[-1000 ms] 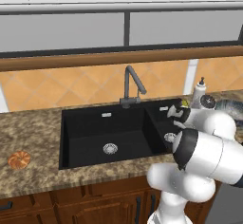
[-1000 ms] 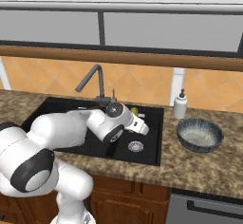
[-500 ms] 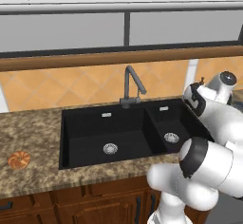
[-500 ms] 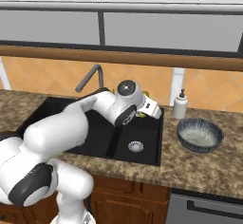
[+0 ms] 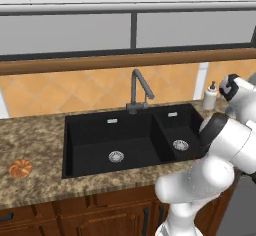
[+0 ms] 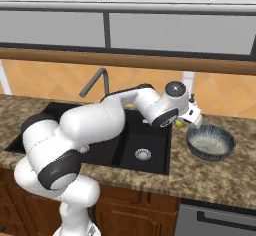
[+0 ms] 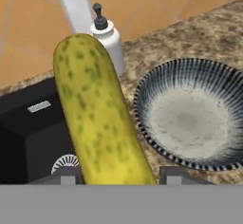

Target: Pick the cucumber from the sink and place it in the bowl. Then pick the bowl and place it in the microwave. Then close the microwave door and press the start button.

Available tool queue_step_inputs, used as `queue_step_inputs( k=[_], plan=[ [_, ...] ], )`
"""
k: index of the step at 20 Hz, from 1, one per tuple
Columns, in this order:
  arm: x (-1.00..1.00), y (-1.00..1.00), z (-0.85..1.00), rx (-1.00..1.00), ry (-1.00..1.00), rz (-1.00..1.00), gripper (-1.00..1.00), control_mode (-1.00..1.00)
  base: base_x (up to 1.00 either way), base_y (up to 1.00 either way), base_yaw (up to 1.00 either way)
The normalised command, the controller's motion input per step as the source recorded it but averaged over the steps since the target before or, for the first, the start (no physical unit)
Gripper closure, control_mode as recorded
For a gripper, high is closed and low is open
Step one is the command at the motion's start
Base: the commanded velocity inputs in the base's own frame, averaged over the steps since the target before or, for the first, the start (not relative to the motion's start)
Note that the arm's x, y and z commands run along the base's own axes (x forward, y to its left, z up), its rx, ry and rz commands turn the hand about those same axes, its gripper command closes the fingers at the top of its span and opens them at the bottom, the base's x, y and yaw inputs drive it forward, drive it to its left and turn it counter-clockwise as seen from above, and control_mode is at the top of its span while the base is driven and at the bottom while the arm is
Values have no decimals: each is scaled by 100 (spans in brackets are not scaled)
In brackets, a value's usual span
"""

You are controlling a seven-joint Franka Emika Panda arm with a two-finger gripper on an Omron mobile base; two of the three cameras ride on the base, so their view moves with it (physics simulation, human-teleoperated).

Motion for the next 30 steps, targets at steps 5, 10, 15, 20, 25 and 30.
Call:
queue_step_inputs(
  k=[5, 10, 15, 20, 25, 30],
  plan=[
    [43, -100, -78, 0, 23, -1, 100, -100, 0, 0, 0],
    [70, -89, -75, 0, 20, 0, 100, -100, 0, 0, 0],
    [47, -78, -56, 0, 16, 2, 100, -100, 0, 0, 0],
    [11, -28, -31, 0, 10, 6, -100, -100, 0, 0, 0],
    [-38, 6, 3, 0, -1, 3, -100, -100, 0, 0, 0],
    [-93, 41, 60, -12, -15, 0, -100, -100, 0, 0, 0]
  ],
)
